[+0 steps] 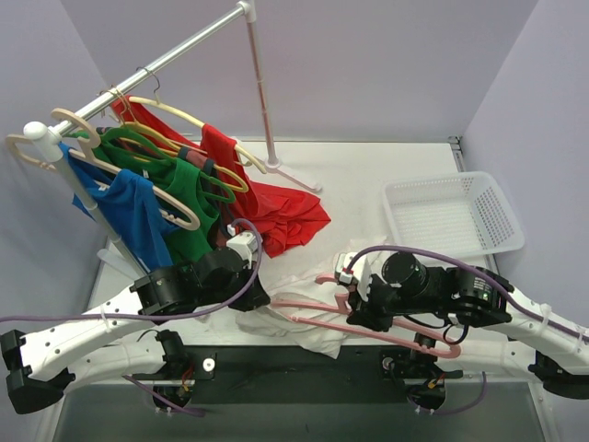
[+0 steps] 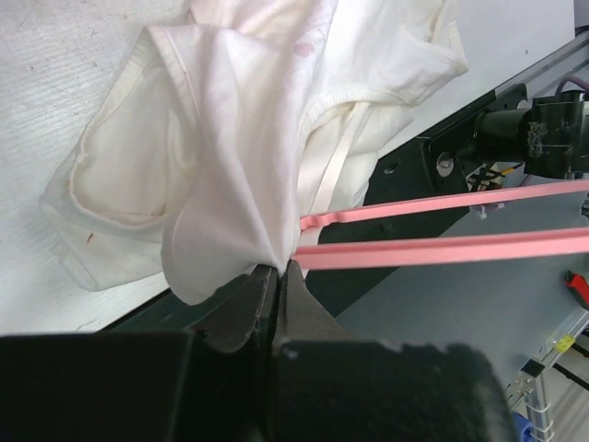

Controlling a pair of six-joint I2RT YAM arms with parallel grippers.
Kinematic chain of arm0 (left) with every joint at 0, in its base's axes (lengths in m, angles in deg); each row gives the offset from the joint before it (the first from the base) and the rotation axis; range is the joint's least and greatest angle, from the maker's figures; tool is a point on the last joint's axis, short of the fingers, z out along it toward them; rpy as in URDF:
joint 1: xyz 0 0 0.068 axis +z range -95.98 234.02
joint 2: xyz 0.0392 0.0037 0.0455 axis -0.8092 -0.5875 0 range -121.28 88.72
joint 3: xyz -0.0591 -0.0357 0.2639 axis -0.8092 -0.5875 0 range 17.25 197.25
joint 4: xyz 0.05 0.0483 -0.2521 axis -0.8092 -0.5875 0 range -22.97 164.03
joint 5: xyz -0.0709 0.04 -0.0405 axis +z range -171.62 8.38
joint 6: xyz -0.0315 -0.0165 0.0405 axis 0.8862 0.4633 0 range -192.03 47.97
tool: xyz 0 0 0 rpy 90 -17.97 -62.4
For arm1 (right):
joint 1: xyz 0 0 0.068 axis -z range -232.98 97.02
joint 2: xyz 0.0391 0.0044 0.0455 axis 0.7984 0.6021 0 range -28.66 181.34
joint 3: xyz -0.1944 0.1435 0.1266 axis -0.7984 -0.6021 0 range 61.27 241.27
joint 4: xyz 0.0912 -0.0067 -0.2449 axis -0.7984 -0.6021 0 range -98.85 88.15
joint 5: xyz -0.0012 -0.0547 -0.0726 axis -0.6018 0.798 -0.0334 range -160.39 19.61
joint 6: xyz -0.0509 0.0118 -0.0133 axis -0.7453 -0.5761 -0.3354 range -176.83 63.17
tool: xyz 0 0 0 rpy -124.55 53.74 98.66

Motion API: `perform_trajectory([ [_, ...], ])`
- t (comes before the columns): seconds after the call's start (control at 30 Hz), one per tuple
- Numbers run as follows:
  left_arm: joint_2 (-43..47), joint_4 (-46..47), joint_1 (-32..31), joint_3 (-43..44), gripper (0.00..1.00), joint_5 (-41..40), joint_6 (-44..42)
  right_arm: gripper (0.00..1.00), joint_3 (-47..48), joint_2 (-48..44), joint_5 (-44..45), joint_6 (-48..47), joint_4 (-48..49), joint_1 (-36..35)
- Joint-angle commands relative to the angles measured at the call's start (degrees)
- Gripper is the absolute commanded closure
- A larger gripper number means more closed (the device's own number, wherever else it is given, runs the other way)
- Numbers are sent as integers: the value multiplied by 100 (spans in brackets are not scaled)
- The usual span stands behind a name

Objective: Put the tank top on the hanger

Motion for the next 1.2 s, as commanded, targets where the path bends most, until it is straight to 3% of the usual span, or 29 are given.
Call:
perform_trajectory([
  [0.0, -75, 349, 201, 509, 100, 538, -268, 100, -191, 149, -331, -175, 599, -286],
  [0.2, -277, 534, 210, 869, 100, 1374, -444, 100, -165, 150, 581, -376, 986, -312],
  [0.4, -330, 552, 218, 1168, 98, 1673, -497, 100, -586, -184, 610, -571, 2040, -312],
  [0.43, -348, 534, 219, 1299, 94, 1699, -549, 100, -639, -193, 453, -562, 2268, -312],
  [0.47, -366, 525, 210, 1370, 74, 1691, -593, 100, -674, -185, 390, -554, 2366, -312],
  [0.6, -279, 43, 219, 2028, 33, 1463, -1268, 100, -832, -176, 188, -360, 2665, -312],
  [0.7, 28, -326, 219, 2530, 17, 1102, -2138, 100, -964, -342, 144, -316, 2850, -312],
  [0.83, 556, -415, 219, 2566, 8, 1329, -3463, 100, -1009, -387, -224, -351, 2877, -312],
  [0.97, 698, -984, 219, 2461, 8, 2425, -4485, 100, -903, -159, -638, -421, 2762, -330],
  [1.17, 452, -1242, 218, 2048, 8, 3167, -5541, 100, -719, 131, -955, -702, 2788, -339],
])
